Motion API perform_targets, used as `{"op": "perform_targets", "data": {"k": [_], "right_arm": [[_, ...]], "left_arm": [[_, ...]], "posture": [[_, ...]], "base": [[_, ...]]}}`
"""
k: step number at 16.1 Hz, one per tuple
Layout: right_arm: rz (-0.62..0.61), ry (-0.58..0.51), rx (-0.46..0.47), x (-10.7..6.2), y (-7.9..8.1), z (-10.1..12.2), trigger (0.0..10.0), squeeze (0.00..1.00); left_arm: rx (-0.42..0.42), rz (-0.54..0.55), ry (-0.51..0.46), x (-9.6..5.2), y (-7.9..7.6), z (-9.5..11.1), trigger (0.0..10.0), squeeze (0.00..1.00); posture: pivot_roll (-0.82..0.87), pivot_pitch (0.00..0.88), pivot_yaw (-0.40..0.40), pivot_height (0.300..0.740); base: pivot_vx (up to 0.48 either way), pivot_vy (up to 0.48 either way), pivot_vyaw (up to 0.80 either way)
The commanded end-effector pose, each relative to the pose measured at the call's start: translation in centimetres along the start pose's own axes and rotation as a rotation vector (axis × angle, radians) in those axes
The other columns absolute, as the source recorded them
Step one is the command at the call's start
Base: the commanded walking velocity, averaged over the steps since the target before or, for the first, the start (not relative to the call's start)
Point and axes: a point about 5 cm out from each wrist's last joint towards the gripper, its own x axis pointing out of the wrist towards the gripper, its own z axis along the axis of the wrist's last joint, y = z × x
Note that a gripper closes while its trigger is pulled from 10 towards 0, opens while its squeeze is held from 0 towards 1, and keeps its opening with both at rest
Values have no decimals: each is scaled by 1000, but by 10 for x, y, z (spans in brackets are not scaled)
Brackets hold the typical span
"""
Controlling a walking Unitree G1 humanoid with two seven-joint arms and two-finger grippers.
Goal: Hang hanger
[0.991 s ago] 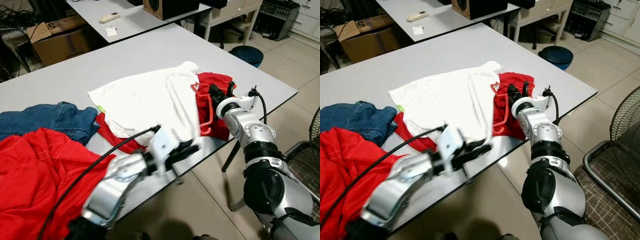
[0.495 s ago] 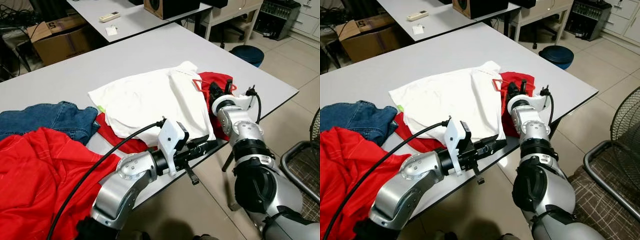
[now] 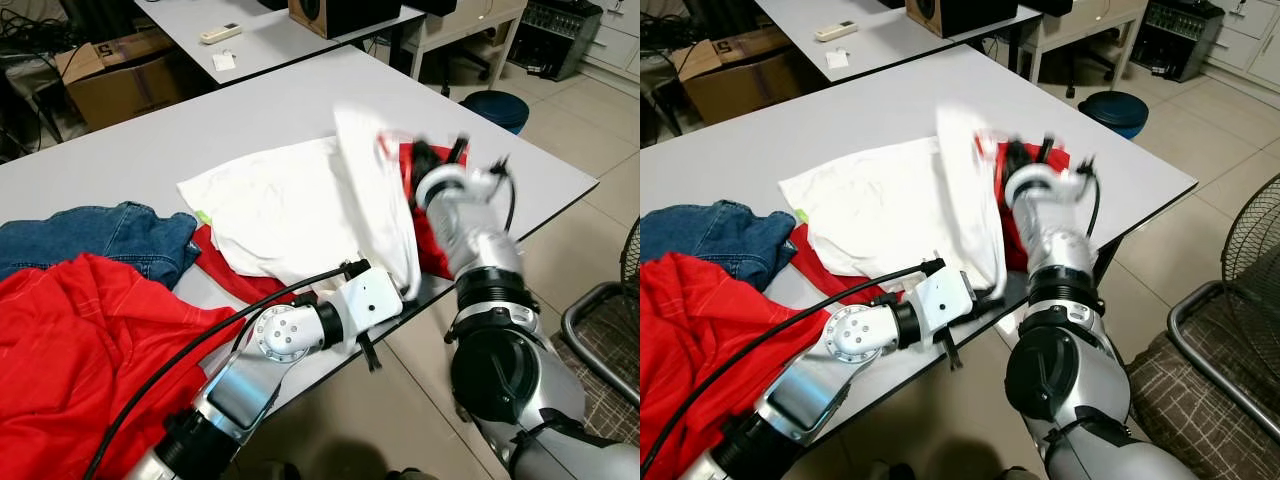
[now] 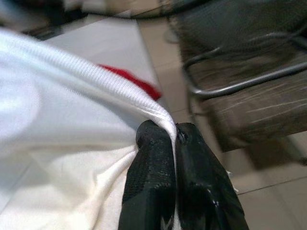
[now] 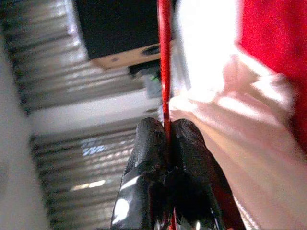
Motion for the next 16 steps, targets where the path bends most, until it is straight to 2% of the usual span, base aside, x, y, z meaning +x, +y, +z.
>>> {"op": "perform_targets", "data": {"k": [1, 2, 3, 4, 5, 6, 8, 11, 13, 14, 15, 16], "right_arm": [[75, 18, 12, 4, 23, -6, 10000, 0], [107, 54, 13, -3, 29, -5, 10000, 0], [124, 72, -1, -7, 33, -4, 10000, 0], [140, 79, -29, -14, 36, 1, 10000, 0], [140, 69, -75, -18, 35, 7, 10000, 0], [121, 54, -103, -21, 32, 12, 10000, 0], [111, 16, -106, -25, 32, 22, 10000, 0], [103, 0, -201, -27, 35, 29, 10000, 0], [101, -31, -185, -26, 37, 38, 10000, 0], [105, -45, -180, -27, 40, 43, 10000, 0], [115, -55, -203, -27, 44, 49, 10000, 0], [122, -45, -260, -28, 48, 52, 10000, 0]], "left_arm": [[2, -61, 49, 3, -13, -9, 0, 0], [65, 24, 48, 1, -3, -12, 2196, 0], [91, 58, 29, -2, 1, -12, 5686, 0], [114, 106, -32, -7, 6, -7, 10000, 0], [109, 91, -80, -11, 5, -2, 10000, 0], [108, 78, -103, -14, 3, 1, 10000, 1000], [124, 65, -133, -17, 1, 4, 10000, 1000], [96, -5, -198, -26, -7, 9, 10000, 1000], [78, -69, -187, -36, -15, 4, 10000, 1000], [53, -50, -173, -42, -14, 1, 10000, 749], [5, -31, -162, -51, -11, -3, 10000, 0], [-31, -9, -157, -59, -7, -5, 10000, 0]], "posture": [[10, 70, 72, 740], [6, 60, 73, 740], [5, 57, 72, 740], [3, 52, 73, 740], [3, 48, 74, 740], [3, 47, 75, 740], [2, 45, 77, 740], [8, 45, 78, 740], [16, 45, 73, 740], [18, 45, 71, 740], [22, 44, 70, 740], [25, 44, 68, 740]], "base": [[0, 0, 0], [0, 0, 0], [0, 0, 0], [0, 0, 0], [0, 0, 0], [0, 0, 0], [0, 0, 0], [0, 0, 0], [0, 0, 0], [0, 0, 0], [0, 0, 0], [0, 0, 0]]}}
